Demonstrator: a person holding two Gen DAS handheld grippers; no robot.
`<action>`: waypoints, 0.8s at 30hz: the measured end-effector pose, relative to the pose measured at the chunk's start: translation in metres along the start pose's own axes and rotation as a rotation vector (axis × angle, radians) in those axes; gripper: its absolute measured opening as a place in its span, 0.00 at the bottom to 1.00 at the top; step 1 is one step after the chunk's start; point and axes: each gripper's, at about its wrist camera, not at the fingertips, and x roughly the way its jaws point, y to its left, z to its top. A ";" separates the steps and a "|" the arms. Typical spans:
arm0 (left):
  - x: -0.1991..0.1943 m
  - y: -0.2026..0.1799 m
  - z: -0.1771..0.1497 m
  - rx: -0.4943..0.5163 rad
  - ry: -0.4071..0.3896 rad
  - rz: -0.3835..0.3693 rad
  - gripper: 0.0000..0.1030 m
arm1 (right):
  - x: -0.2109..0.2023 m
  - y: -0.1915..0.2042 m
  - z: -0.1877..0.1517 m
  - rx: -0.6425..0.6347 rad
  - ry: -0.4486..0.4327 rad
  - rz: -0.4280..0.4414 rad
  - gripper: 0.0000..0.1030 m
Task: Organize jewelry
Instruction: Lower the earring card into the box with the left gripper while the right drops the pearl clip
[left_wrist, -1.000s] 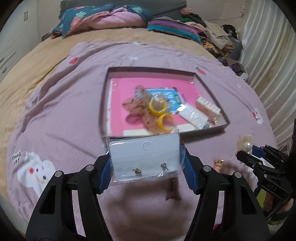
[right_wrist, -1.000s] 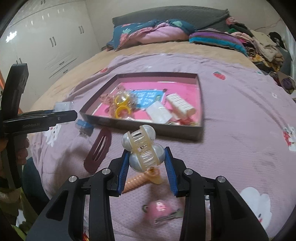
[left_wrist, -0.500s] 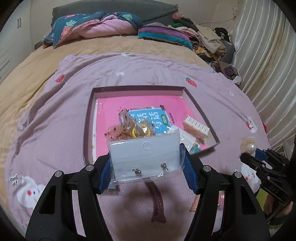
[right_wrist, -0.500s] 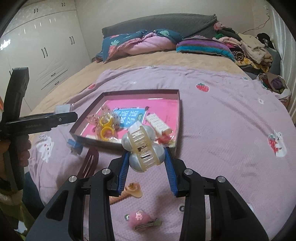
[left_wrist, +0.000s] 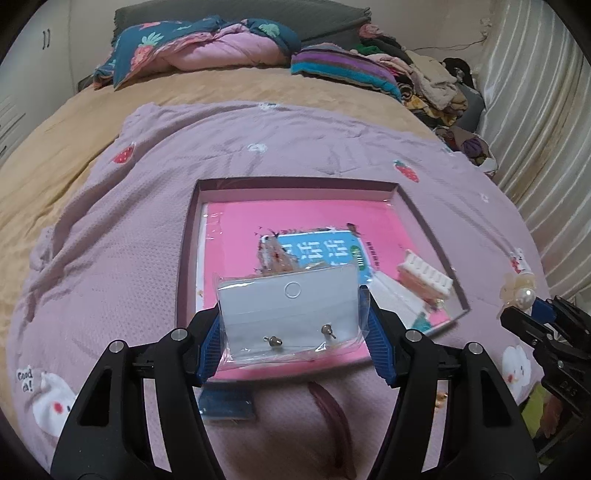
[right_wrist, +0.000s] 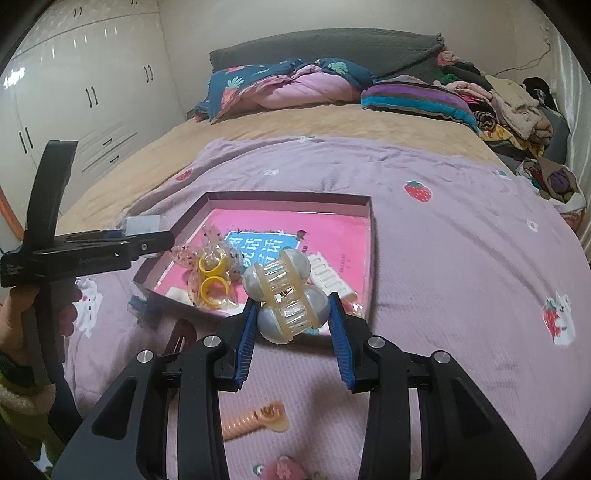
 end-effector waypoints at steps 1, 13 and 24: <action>0.003 0.003 0.000 -0.002 0.002 0.003 0.55 | 0.003 0.001 0.002 -0.002 0.003 0.001 0.35; 0.035 0.035 0.008 -0.054 0.038 0.029 0.55 | 0.056 0.021 0.021 -0.027 0.069 0.050 0.35; 0.053 0.049 0.004 -0.083 0.076 0.012 0.55 | 0.101 0.038 0.017 -0.040 0.135 0.076 0.35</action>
